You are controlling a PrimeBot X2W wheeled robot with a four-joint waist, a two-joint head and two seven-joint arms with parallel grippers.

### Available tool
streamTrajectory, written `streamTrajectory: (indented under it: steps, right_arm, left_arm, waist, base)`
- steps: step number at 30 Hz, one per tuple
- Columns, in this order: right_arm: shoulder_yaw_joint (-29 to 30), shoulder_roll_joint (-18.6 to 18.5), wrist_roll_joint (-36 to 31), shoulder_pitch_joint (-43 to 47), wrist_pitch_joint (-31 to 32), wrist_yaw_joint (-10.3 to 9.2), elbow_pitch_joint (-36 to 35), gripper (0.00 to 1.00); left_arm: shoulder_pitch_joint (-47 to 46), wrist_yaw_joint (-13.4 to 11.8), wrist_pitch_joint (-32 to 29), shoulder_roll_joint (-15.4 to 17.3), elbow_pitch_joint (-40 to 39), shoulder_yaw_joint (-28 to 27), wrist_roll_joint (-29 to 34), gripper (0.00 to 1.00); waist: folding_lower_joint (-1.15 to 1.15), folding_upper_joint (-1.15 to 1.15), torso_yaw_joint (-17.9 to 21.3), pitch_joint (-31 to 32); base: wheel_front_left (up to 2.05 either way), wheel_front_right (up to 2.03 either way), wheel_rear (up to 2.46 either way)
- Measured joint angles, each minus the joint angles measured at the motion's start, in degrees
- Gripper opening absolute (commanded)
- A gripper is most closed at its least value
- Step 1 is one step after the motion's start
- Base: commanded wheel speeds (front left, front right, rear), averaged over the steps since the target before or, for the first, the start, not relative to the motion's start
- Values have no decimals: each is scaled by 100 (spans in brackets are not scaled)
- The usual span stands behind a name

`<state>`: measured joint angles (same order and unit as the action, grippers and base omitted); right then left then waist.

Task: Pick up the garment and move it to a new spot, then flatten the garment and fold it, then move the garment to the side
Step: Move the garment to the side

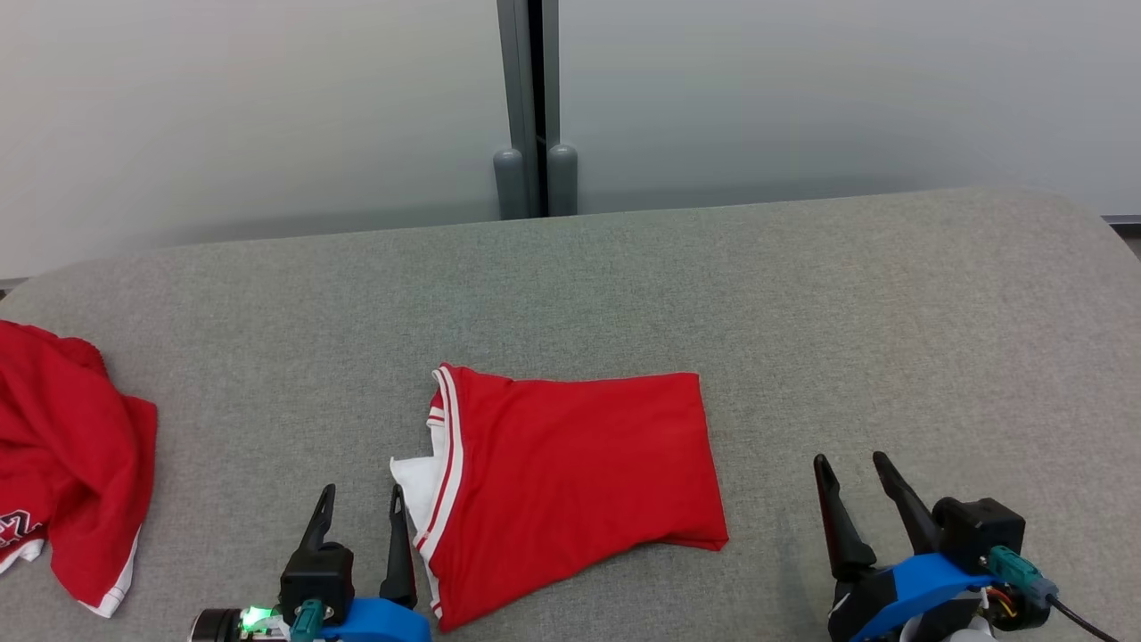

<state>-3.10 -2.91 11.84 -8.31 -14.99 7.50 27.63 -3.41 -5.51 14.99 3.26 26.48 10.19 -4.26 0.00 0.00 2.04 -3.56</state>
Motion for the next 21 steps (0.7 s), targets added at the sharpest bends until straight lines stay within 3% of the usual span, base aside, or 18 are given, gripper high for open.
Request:
streamTrajectory:
  steps: [11, 18, 20, 21]
  right_arm:
    - [-584, 5, 469, -834, -2, 0, 811, 100]
    - [-760, 7, 704, -1334, 162, 0, 2052, 99]
    - [-870, -12, 835, -1504, 148, -1, 2195, 0]
    - [-939, -12, 899, -1558, 124, -1, 2245, 0]
  left_arm:
    - [-287, 157, 0, -25, -26, 214, 4, 100]
    - [-316, 178, 0, -29, -7, 234, -86, 100]
    - [-314, 177, 0, -31, -19, 221, -114, 100]
    - [-309, 177, 1, -32, -15, 200, -129, 100]
  waist:
    - [1, 1, -508, -489]
    - [1, 1, -969, -685]
    - [0, 1, -1014, -727]
    - [1, 1, -1001, -742]
  base:
    - [0, 0, 0]
    - [0, 0, 0]
    - [0, 0, 0]
    - [0, 0, 0]
